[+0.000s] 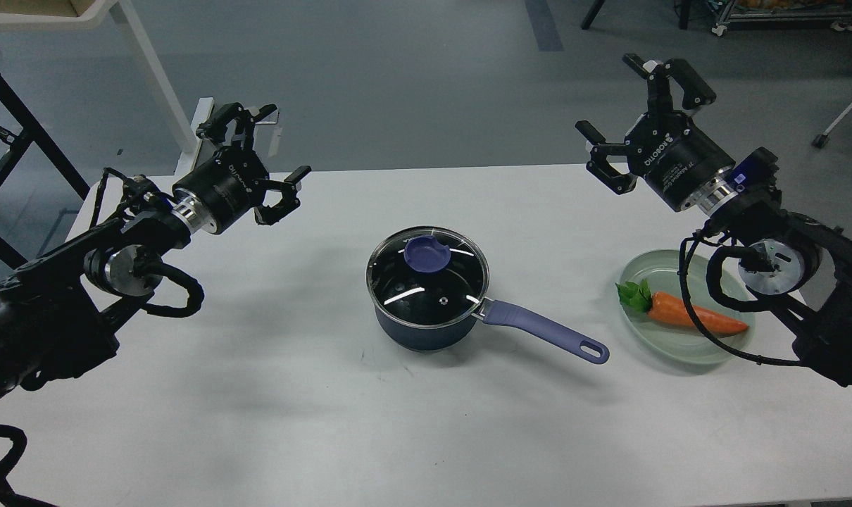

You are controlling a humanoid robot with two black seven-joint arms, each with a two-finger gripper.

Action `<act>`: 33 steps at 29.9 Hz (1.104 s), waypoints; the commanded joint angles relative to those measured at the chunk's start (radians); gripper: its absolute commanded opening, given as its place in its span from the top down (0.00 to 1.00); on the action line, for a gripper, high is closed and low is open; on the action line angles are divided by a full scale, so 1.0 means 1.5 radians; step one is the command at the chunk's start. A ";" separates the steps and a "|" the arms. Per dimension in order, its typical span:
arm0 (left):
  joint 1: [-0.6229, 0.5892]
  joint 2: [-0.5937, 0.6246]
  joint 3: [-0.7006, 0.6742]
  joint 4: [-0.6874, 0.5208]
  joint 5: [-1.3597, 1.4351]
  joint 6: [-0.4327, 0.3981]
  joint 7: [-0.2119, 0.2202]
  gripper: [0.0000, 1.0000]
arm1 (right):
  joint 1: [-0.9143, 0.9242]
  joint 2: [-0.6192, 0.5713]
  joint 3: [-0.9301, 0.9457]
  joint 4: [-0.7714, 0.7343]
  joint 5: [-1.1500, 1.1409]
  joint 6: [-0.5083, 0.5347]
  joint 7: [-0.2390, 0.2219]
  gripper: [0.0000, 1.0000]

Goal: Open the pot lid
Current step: 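Move the right gripper forward toward the purple saucepan handle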

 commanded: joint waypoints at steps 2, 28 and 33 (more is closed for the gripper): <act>0.000 -0.006 -0.001 0.000 0.000 0.000 0.002 0.01 | 0.000 0.000 0.003 0.002 0.000 -0.001 0.001 0.00; -0.049 0.062 0.013 0.000 0.118 0.000 -0.104 0.01 | 0.298 -0.076 -0.261 0.179 -0.853 -0.019 0.087 0.00; -0.050 0.063 0.013 -0.001 0.118 0.000 -0.105 0.01 | 0.339 -0.068 -0.353 0.203 -1.027 -0.016 0.087 0.00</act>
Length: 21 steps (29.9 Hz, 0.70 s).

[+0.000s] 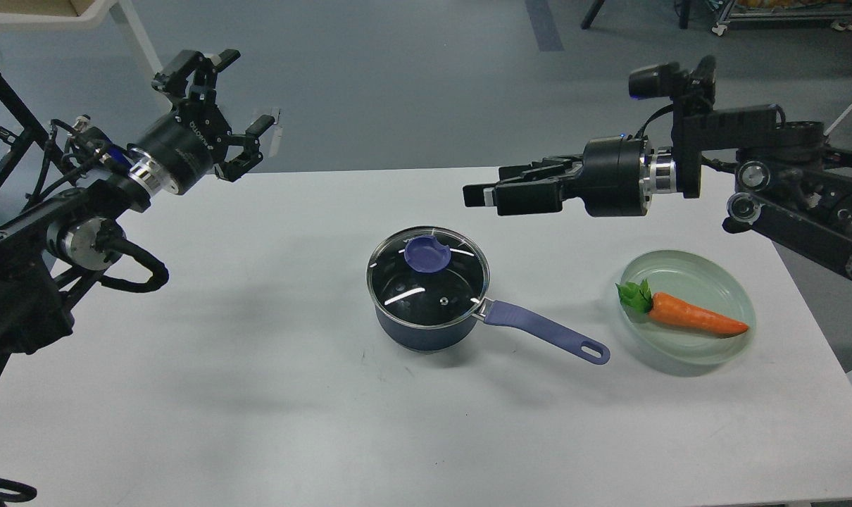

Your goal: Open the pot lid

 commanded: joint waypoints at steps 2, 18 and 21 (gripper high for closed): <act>-0.001 0.001 0.001 0.000 0.006 0.000 -0.001 0.01 | 0.026 0.009 -0.091 0.022 -0.169 0.004 0.000 0.00; -0.007 -0.006 0.001 0.000 0.032 0.000 -0.002 0.01 | -0.007 0.016 -0.194 0.039 -0.271 0.012 0.000 0.04; -0.008 -0.006 0.001 0.000 0.032 0.000 -0.008 0.01 | -0.024 0.025 -0.194 0.039 -0.269 0.012 0.000 0.07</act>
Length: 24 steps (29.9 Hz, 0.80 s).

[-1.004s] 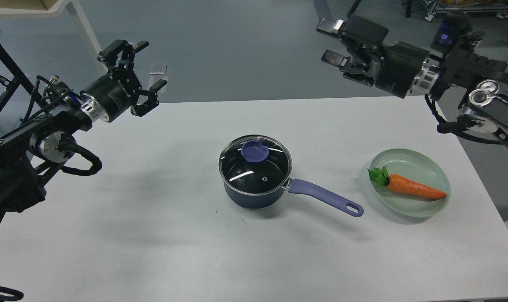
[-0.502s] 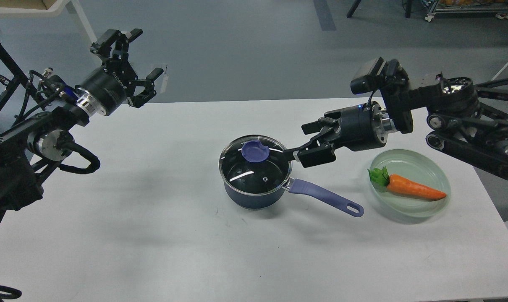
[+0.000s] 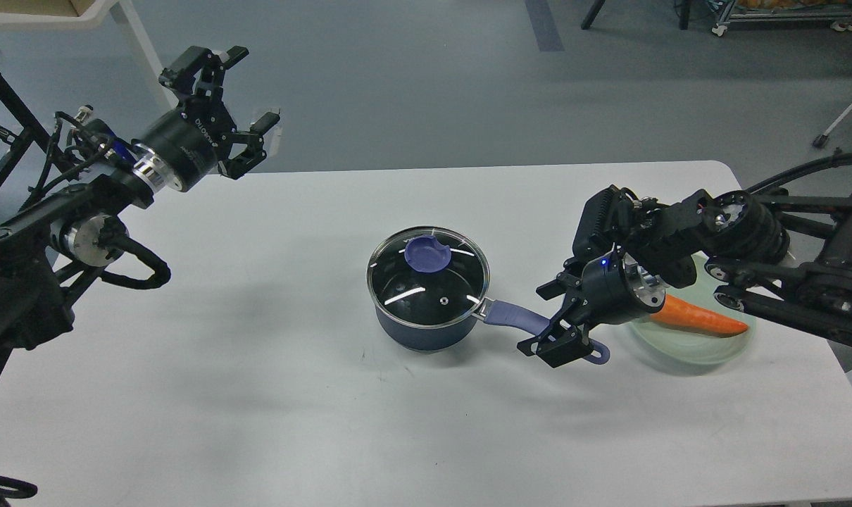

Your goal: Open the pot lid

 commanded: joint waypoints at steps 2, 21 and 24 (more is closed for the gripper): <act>0.000 0.001 0.000 -0.001 0.000 0.000 -0.007 0.01 | -0.016 0.007 -0.001 -0.001 0.003 0.001 0.000 0.12; -0.003 -0.004 0.001 -0.001 0.029 0.000 -0.008 0.01 | -0.005 -0.006 -0.002 -0.002 0.002 0.009 0.000 0.44; -0.006 -0.004 0.001 -0.001 0.029 0.000 -0.007 0.01 | -0.005 -0.010 -0.002 -0.002 0.002 0.009 0.000 0.54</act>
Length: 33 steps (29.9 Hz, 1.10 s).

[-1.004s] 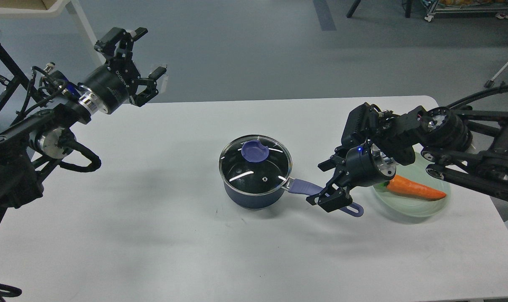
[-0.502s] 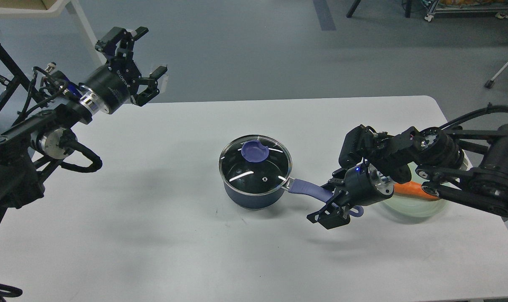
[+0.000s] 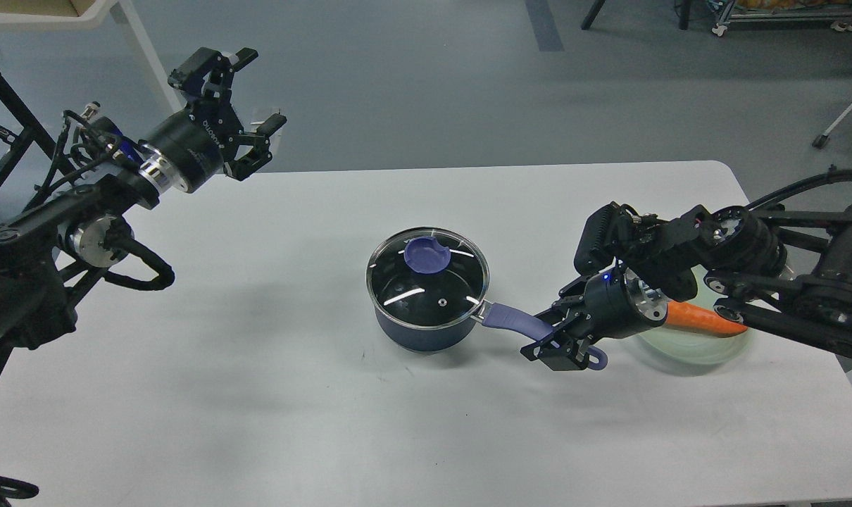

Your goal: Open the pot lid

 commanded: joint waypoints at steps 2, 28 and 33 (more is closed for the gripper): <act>-0.010 -0.001 0.000 0.000 0.005 0.000 0.000 0.01 | 0.000 -0.008 0.000 0.000 0.000 0.000 0.000 0.57; -0.122 -0.006 0.196 -0.295 1.101 0.330 -0.057 0.01 | 0.006 -0.010 0.000 0.000 -0.001 0.000 0.000 0.73; -0.139 -0.046 0.253 -0.246 1.177 0.383 -0.057 0.01 | 0.006 -0.010 0.000 0.000 -0.001 0.000 0.000 0.73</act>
